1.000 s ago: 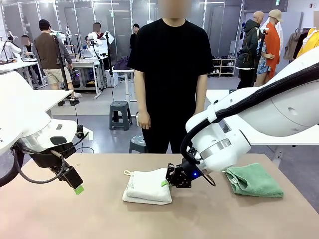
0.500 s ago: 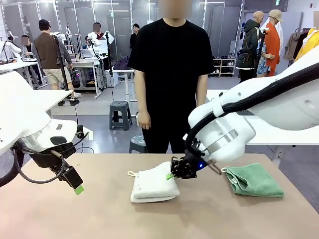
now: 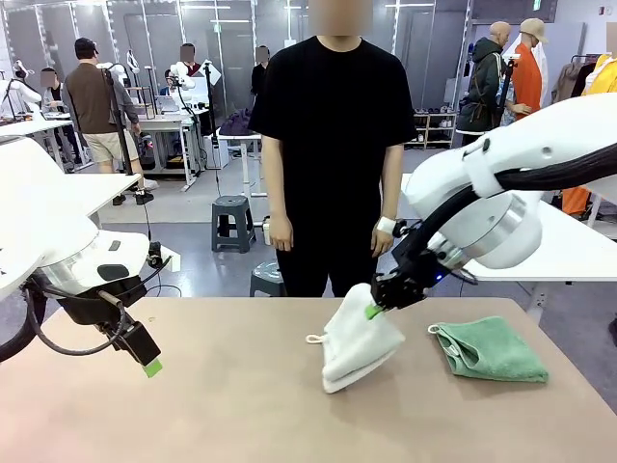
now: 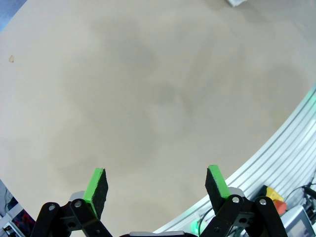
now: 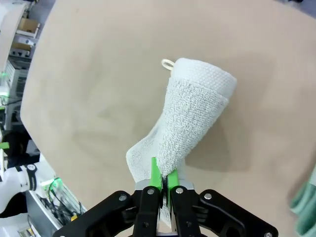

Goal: Fold the towels and place them in the basket.
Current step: Stack the folded Towel with hook on the right side of the table.

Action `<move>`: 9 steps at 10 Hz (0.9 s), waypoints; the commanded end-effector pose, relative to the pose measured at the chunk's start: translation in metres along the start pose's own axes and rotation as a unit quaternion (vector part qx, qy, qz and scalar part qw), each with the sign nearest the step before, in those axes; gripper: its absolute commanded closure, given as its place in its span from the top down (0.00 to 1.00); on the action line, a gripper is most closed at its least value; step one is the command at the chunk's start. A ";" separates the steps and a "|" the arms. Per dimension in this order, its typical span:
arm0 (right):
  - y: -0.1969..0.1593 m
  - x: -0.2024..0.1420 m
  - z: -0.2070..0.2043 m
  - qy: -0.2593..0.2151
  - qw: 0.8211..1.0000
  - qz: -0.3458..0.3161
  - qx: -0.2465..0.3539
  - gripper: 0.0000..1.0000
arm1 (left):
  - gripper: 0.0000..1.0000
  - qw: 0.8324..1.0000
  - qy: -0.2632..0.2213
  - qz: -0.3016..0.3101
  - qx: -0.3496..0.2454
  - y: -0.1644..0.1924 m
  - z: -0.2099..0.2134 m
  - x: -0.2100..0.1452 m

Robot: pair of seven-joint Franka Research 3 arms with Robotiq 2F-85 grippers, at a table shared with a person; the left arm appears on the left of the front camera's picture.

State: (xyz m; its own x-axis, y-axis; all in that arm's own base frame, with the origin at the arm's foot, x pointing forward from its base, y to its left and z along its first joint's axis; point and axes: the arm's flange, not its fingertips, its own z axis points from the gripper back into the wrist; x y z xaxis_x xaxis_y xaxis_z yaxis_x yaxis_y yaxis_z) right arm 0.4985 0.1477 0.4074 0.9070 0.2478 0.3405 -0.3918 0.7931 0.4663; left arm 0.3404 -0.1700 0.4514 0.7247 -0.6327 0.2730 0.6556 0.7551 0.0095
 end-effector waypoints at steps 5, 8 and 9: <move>-0.033 0.004 0.096 0.025 0.997 0.071 -0.027 0.05 | 1.00 1.000 0.000 0.000 0.006 -0.001 -0.001 0.001; -0.079 -0.002 0.133 0.010 0.997 0.076 -0.016 0.05 | 1.00 1.000 0.000 0.000 0.006 -0.001 -0.001 0.001; -0.094 -0.006 0.145 0.005 0.996 0.088 -0.009 0.05 | 1.00 1.000 0.000 0.000 0.006 -0.001 -0.001 0.001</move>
State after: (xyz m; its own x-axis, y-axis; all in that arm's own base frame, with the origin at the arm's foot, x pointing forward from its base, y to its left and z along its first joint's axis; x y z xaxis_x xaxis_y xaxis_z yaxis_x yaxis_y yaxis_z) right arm 0.5017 0.0023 0.4780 0.8490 0.3581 0.3885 -0.5000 0.7823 0.3716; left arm 0.3404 -0.1701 0.4515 0.7245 -0.6328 0.2731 0.6558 0.7549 0.0095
